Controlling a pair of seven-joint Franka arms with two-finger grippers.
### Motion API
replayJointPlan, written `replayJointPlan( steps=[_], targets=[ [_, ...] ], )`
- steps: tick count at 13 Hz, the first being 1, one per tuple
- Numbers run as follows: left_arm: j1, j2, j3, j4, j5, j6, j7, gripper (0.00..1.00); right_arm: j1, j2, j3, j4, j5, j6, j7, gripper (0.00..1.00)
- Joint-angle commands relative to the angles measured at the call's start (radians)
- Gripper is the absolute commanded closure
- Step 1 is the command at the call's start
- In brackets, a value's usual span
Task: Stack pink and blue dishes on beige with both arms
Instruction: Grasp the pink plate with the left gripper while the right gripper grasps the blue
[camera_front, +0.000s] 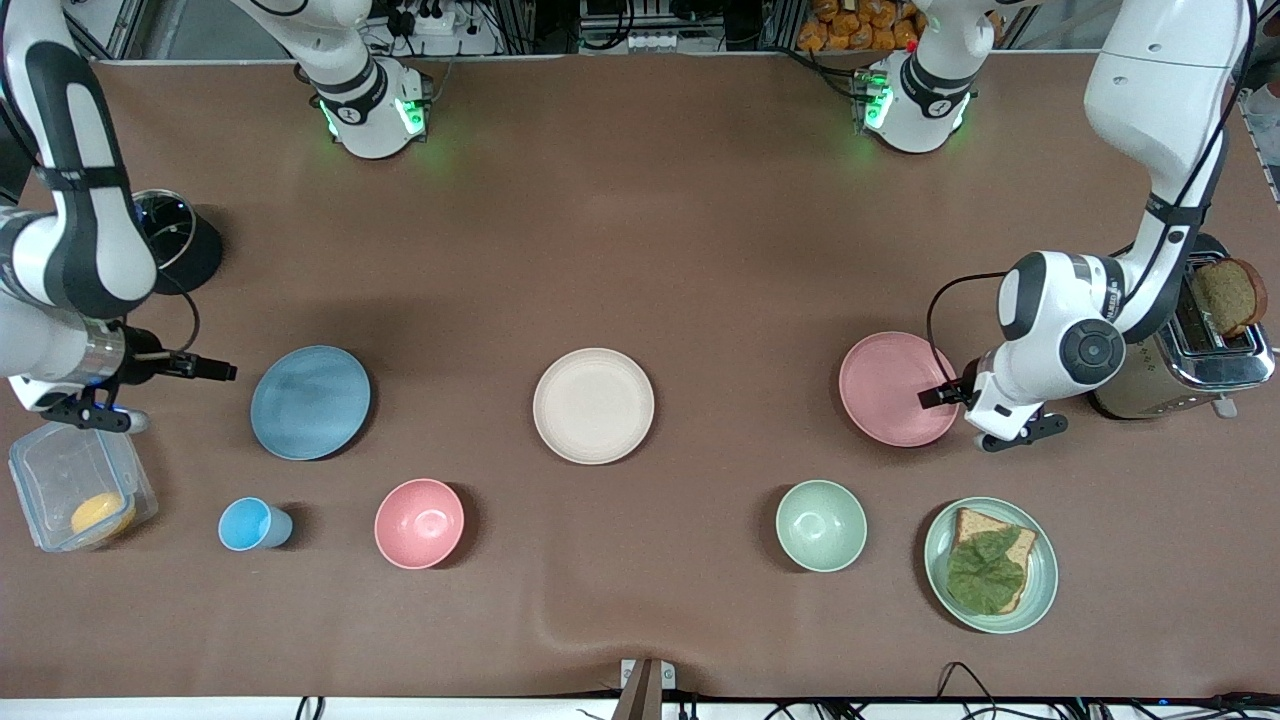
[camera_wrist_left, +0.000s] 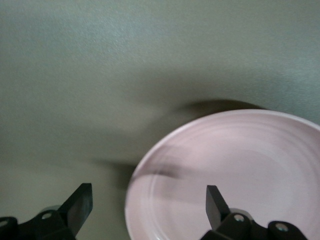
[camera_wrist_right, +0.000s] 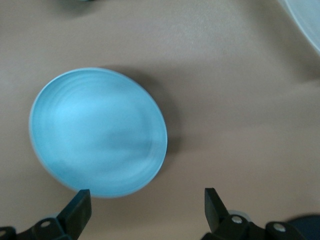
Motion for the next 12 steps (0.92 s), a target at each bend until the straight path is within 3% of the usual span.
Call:
replayJointPlan(
  steps=[1,5,6,7,8,9,10,11,12],
  targets=[
    [0.021,0.015,-0.004,-0.009,0.027,0.034,0.041,0.03,-0.012,0.079,0.017,0.008,0.013,0.078,0.004,0.00],
    [0.026,0.032,-0.004,-0.009,0.027,0.040,0.043,0.14,-0.005,0.130,0.015,-0.056,0.006,0.214,0.006,0.00],
    [0.026,0.033,-0.004,-0.009,0.027,0.047,0.043,0.23,-0.005,0.130,0.015,-0.097,0.006,0.271,0.007,0.00],
    [0.026,0.033,-0.004,-0.009,0.027,0.045,0.043,0.40,-0.010,0.132,0.015,-0.130,0.006,0.313,0.007,0.00],
    [0.026,0.033,-0.004,-0.009,0.027,0.045,0.043,0.62,-0.010,0.135,0.015,-0.145,0.006,0.331,0.007,0.00],
    [0.024,0.032,-0.004,-0.007,0.027,0.045,0.043,0.91,-0.012,0.144,0.017,-0.147,0.007,0.332,0.009,0.00],
    [0.023,0.029,-0.004,-0.006,0.025,0.044,0.040,1.00,-0.012,0.148,0.017,-0.147,0.007,0.332,0.010,0.00],
    [0.023,0.024,-0.006,-0.006,0.027,0.042,0.040,1.00,-0.012,0.150,0.017,-0.147,0.007,0.332,0.010,0.00],
    [0.026,0.015,-0.006,-0.006,0.025,0.040,0.041,1.00,-0.016,0.149,0.017,-0.147,0.009,0.330,0.010,0.23]
  ],
)
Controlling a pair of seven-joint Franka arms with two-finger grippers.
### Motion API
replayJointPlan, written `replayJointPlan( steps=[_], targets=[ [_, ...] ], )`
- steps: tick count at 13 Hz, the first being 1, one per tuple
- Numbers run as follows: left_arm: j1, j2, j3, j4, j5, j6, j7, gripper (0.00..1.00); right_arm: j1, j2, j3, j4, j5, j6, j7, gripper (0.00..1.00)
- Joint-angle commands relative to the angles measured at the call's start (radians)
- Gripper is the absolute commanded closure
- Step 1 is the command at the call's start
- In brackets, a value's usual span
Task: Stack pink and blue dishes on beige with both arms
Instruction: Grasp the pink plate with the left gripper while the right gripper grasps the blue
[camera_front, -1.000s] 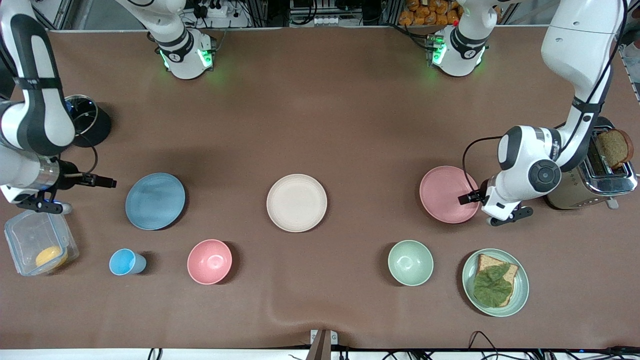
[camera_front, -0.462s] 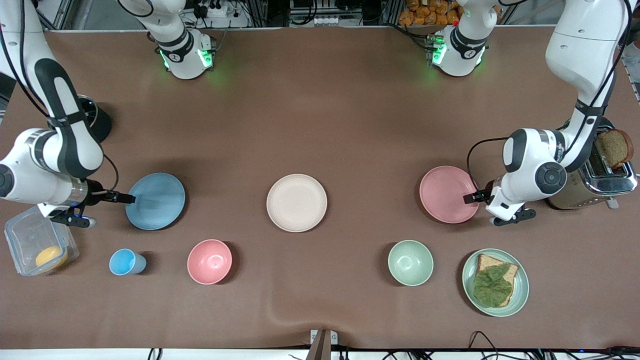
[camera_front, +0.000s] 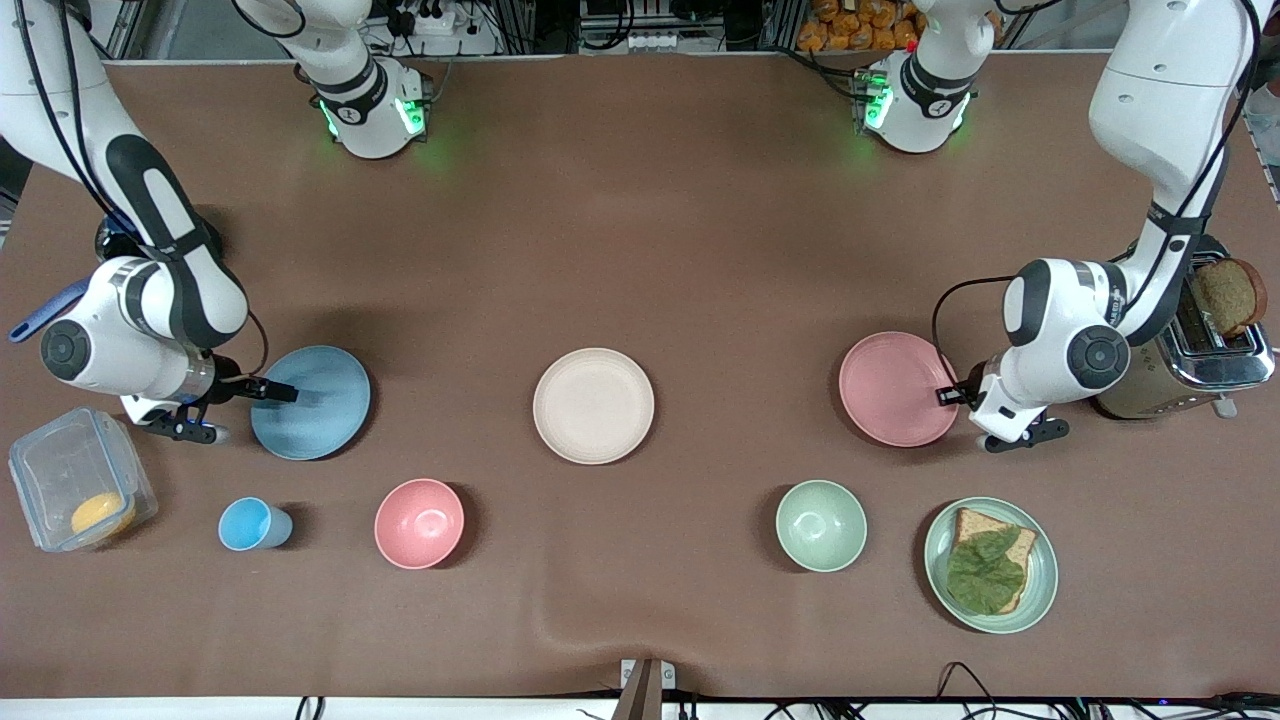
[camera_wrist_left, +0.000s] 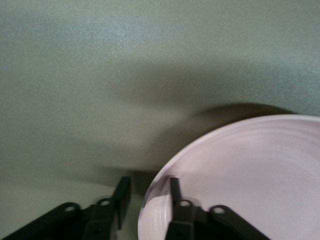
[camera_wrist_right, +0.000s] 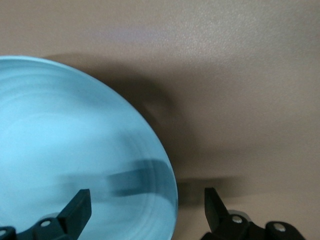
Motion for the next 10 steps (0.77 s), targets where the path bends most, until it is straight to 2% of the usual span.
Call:
replayJointPlan(
  steps=[1,2,3,6,8,10],
  targets=[
    [0.007,-0.033,-0.005,-0.005,0.024,0.006,0.005,1.00,-0.018,-0.007,0.011,-0.010,0.010,0.010,0.008,0.68],
    [0.007,-0.047,-0.006,-0.005,0.023,0.003,0.005,1.00,-0.019,-0.007,0.011,-0.010,0.010,0.011,0.008,0.90],
    [0.007,-0.059,-0.006,-0.005,0.021,-0.001,0.005,1.00,-0.019,-0.007,0.011,-0.010,0.010,0.011,0.008,0.97],
    [0.007,-0.125,-0.052,-0.005,0.018,-0.047,0.017,1.00,-0.018,-0.007,0.011,-0.010,0.010,0.010,0.008,0.97],
    [0.007,-0.193,-0.130,-0.002,0.001,-0.115,0.006,1.00,-0.018,-0.009,0.011,-0.010,0.010,0.010,0.008,1.00],
    [0.006,-0.228,-0.202,0.011,-0.093,-0.169,-0.019,1.00,-0.016,-0.012,0.011,-0.008,0.010,0.002,0.006,1.00]
  ],
)
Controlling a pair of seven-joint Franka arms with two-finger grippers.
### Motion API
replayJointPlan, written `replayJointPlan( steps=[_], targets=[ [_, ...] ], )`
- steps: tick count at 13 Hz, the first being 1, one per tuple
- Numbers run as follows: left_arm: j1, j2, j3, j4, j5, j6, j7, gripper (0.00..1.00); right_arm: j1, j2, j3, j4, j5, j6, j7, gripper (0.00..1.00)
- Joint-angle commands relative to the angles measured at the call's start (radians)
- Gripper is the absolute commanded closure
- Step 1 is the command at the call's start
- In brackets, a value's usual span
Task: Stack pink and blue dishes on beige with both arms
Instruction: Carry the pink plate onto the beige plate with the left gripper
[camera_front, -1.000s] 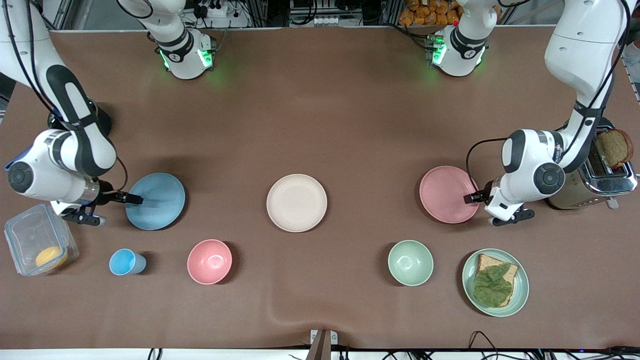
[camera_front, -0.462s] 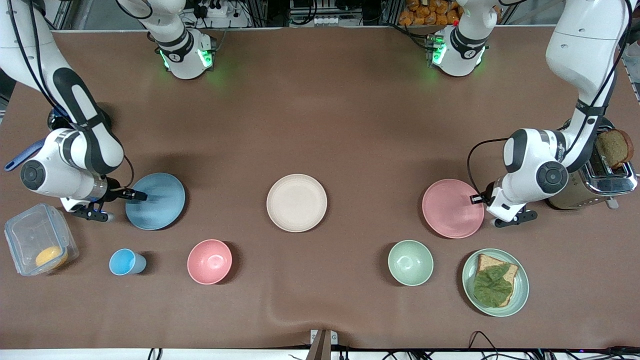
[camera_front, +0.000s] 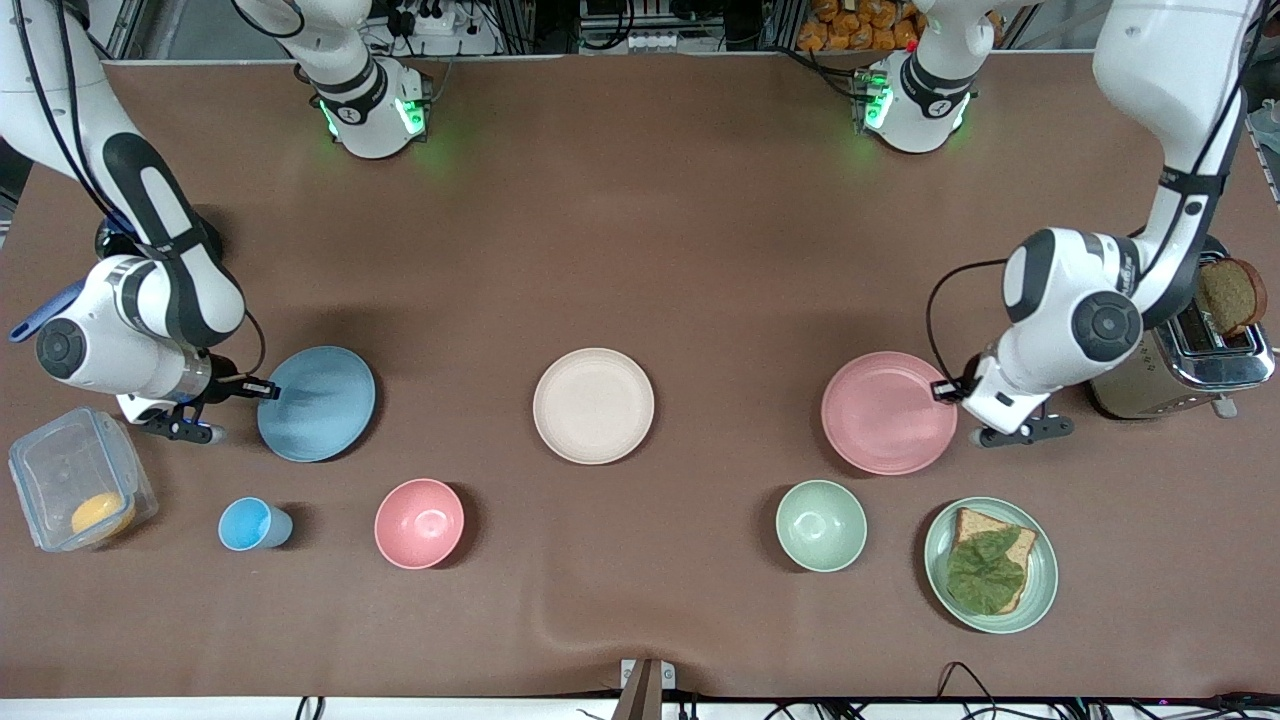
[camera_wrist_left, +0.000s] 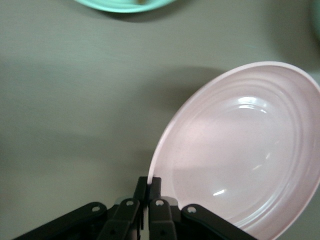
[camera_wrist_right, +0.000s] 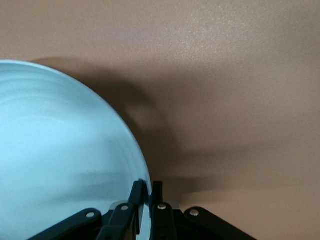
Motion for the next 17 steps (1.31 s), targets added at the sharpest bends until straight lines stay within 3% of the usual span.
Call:
replayJointPlan(
  steps=[1,3,7,9,12,17],
  targets=[
    [-0.001,-0.056,-0.094,0.004,-0.104,-0.052,-0.048,1.00,-0.010,-0.008,0.012,-0.008,0.009,0.002,0.004,1.00],
    [-0.047,-0.013,-0.143,0.067,-0.108,-0.049,-0.136,1.00,-0.006,-0.024,0.014,-0.005,0.009,-0.011,0.000,1.00],
    [-0.277,0.182,-0.136,0.290,-0.077,-0.040,-0.407,1.00,-0.003,-0.073,0.016,0.012,0.009,-0.070,-0.006,1.00],
    [-0.360,0.281,-0.136,0.390,0.014,-0.040,-0.542,1.00,-0.001,-0.085,0.016,0.021,0.009,-0.091,-0.008,1.00],
    [-0.414,0.360,-0.136,0.430,0.053,-0.014,-0.581,1.00,-0.001,-0.107,0.019,0.033,0.008,-0.126,-0.009,1.00],
    [-0.472,0.417,-0.136,0.435,0.052,0.135,-0.624,1.00,-0.004,-0.140,0.020,0.072,0.009,-0.211,-0.011,1.00]
  ],
)
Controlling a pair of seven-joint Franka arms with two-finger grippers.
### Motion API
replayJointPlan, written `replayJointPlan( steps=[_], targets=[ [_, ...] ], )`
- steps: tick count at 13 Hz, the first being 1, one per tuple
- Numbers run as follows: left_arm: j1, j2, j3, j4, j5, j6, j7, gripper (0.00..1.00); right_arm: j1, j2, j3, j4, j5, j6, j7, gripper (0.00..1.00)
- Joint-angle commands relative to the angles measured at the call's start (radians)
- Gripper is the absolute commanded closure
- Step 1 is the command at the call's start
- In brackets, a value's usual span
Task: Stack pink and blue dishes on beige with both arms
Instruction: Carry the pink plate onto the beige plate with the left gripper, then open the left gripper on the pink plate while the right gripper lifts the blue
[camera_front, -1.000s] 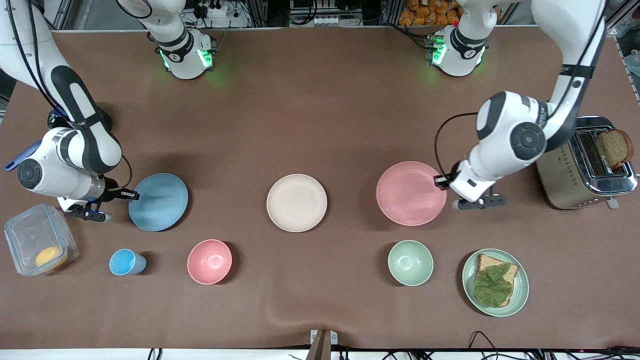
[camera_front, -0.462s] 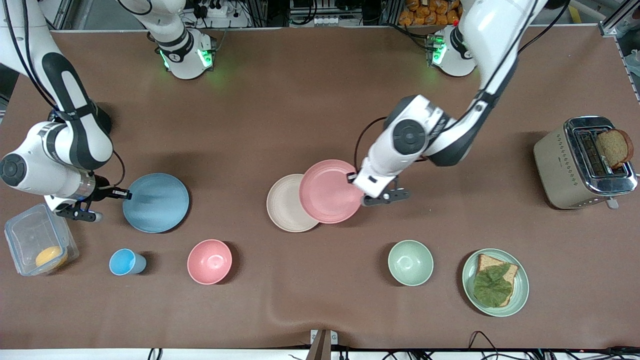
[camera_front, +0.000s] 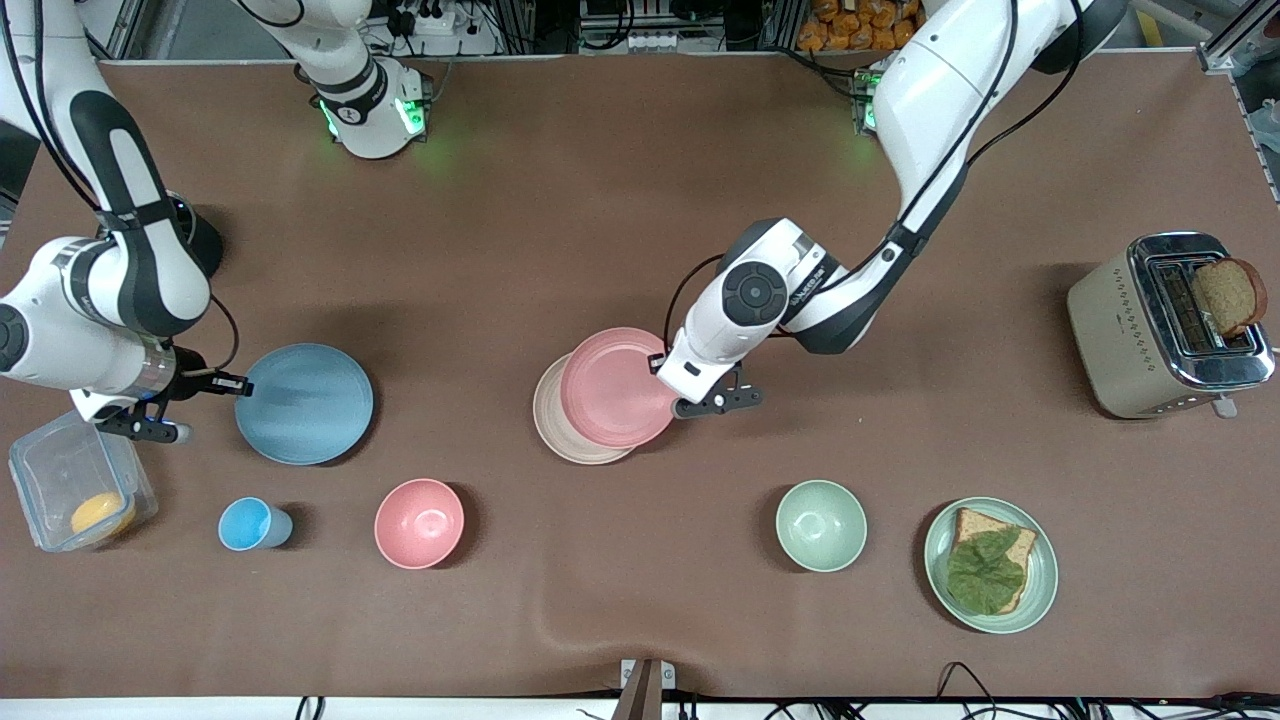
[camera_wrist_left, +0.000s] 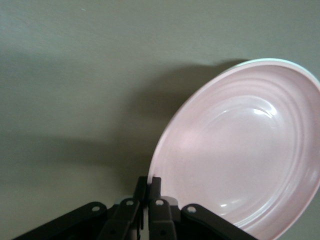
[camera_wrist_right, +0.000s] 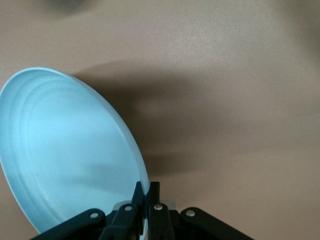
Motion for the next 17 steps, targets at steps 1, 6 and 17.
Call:
replayJointPlan(
  steps=[1,6,17],
  targets=[
    [-0.030,0.045,0.005,0.028,0.023,0.071,-0.037,1.00,-0.005,-0.040,0.009,0.008,0.009,-0.048,-0.007,1.00],
    [-0.041,0.082,0.005,0.028,0.024,0.131,-0.040,1.00,-0.002,-0.066,0.023,0.036,0.166,-0.182,0.008,1.00],
    [-0.053,0.134,0.032,0.070,0.023,0.154,-0.042,1.00,0.157,-0.043,0.030,0.031,0.468,-0.200,0.213,1.00]
  ],
)
